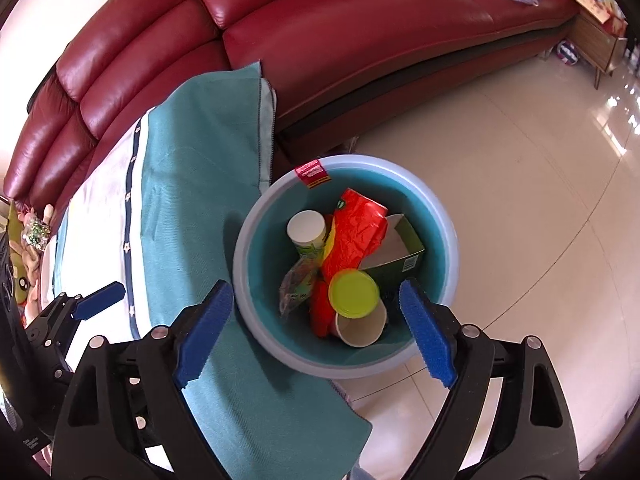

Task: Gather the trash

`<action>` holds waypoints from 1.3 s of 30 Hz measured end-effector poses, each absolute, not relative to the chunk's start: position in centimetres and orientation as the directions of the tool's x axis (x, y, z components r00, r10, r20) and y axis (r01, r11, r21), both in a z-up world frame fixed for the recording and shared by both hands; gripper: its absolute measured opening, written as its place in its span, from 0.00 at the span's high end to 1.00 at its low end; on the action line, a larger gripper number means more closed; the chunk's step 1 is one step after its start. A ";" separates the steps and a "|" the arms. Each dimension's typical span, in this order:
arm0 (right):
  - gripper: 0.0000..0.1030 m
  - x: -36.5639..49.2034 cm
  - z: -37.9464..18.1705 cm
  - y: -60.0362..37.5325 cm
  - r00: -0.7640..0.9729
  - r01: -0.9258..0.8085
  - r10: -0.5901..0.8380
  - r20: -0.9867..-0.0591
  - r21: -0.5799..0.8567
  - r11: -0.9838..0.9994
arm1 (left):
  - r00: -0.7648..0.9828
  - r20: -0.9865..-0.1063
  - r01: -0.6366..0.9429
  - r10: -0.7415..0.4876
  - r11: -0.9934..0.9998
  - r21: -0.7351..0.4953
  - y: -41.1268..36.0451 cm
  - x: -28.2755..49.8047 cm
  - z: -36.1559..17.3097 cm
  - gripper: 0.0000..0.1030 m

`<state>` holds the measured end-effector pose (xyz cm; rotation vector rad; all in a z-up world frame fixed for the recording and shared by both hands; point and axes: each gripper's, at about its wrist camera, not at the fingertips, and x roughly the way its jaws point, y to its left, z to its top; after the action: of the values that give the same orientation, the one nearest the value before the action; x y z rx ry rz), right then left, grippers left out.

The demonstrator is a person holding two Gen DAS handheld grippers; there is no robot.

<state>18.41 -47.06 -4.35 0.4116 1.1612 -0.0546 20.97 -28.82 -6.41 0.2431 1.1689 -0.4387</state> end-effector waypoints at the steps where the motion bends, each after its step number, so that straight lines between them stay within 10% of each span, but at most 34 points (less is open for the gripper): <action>1: 0.18 18.1 -4.1 -46.9 0.407 0.252 0.164 -0.899 0.283 0.926 | 0.318 -0.924 0.452 -0.210 0.891 -0.046 -28.5 20.8 -6.3 0.04; 39: 0.07 6.5 1.5 -38.6 0.437 0.104 0.056 -0.897 0.113 0.988 | 0.479 -0.839 0.310 -0.258 0.944 -0.112 -18.7 10.1 0.7 0.04</action>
<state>6.54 -38.56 1.51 0.1598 1.1190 -0.0299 10.15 -18.74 0.70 0.0573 1.0133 -0.3466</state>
